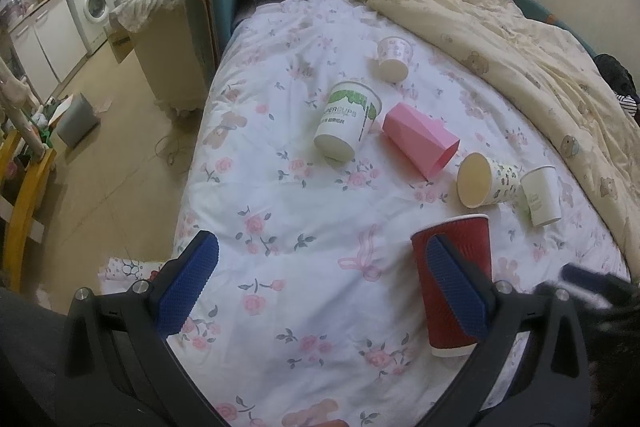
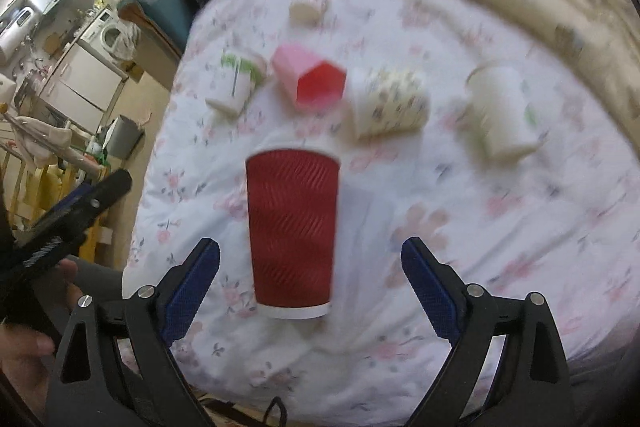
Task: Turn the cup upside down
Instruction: 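Lift the red cup with the right gripper toward the left gripper, then close the left gripper on the red cup while the right gripper releases it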
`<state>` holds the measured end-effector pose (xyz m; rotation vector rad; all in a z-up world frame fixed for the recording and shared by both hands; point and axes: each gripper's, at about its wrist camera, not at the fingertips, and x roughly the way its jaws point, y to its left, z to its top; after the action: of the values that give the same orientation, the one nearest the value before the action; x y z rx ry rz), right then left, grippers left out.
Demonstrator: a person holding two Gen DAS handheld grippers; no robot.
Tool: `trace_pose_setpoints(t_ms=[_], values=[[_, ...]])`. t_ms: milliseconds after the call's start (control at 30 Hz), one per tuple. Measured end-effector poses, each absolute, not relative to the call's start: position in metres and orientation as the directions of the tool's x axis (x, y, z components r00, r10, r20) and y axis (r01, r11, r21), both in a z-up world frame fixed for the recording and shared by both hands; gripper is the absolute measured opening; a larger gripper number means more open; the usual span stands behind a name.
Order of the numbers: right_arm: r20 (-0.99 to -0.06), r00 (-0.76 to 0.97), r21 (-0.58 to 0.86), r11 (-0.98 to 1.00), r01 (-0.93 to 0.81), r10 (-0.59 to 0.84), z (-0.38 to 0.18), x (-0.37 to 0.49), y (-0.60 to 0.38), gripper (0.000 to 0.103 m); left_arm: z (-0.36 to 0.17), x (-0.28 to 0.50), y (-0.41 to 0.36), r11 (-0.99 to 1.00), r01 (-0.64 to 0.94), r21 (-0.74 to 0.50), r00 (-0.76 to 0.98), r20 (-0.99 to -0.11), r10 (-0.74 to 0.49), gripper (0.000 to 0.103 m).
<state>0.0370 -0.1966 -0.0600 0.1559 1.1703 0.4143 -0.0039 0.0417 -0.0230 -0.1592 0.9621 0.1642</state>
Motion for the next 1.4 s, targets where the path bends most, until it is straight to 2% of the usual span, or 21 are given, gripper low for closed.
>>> trace_pose_setpoints(t_ms=[200, 400, 600, 767, 1200, 1267, 1333, 1400], values=[[-0.804, 0.457, 0.315, 0.924, -0.218, 0.382, -0.032, 0.039, -0.23, 0.095, -0.021, -0.006, 0.04, 0.977, -0.205, -0.056, 0.567, -0.82, 0.072, 0.103], [-0.771, 0.532, 0.303, 0.936, -0.177, 0.35, -0.032, 0.037, -0.248, 0.095, -0.021, -0.006, 0.037, 0.976, -0.213, -0.044, 0.562, -0.823, 0.086, 0.103], [-0.754, 0.549, 0.341, 0.929, -0.142, 0.361, -0.032, 0.038, -0.259, 0.095, -0.015, 0.001, 0.029, 0.974, -0.22, -0.049, 0.54, -0.838, 0.08, 0.103], [-0.758, 0.551, 0.366, 0.927, -0.086, 0.35, -0.038, 0.044, -0.268, 0.095, -0.021, 0.007, 0.007, 0.973, -0.212, -0.087, 0.487, -0.873, 0.028, 0.102], [-0.765, 0.544, 0.397, 0.917, -0.023, 0.345, -0.044, 0.053, -0.284, 0.095, -0.083, 0.014, -0.076, 0.991, -0.101, -0.091, 0.323, -0.945, -0.054, 0.102], [-0.766, 0.542, 0.404, 0.915, -0.013, 0.346, -0.045, 0.053, -0.287, 0.095, -0.095, 0.017, -0.084, 0.992, -0.093, -0.087, 0.285, -0.957, -0.057, 0.099], [-0.765, 0.545, 0.408, 0.913, -0.005, 0.345, -0.045, 0.053, -0.289, 0.095, -0.104, 0.019, -0.089, 0.993, -0.086, -0.082, 0.263, -0.963, -0.057, 0.091], [-0.763, 0.546, 0.414, 0.91, 0.002, 0.346, -0.045, 0.053, -0.291, 0.095, -0.11, 0.02, -0.09, 0.993, -0.093, -0.07, 0.259, -0.965, -0.044, 0.091]])
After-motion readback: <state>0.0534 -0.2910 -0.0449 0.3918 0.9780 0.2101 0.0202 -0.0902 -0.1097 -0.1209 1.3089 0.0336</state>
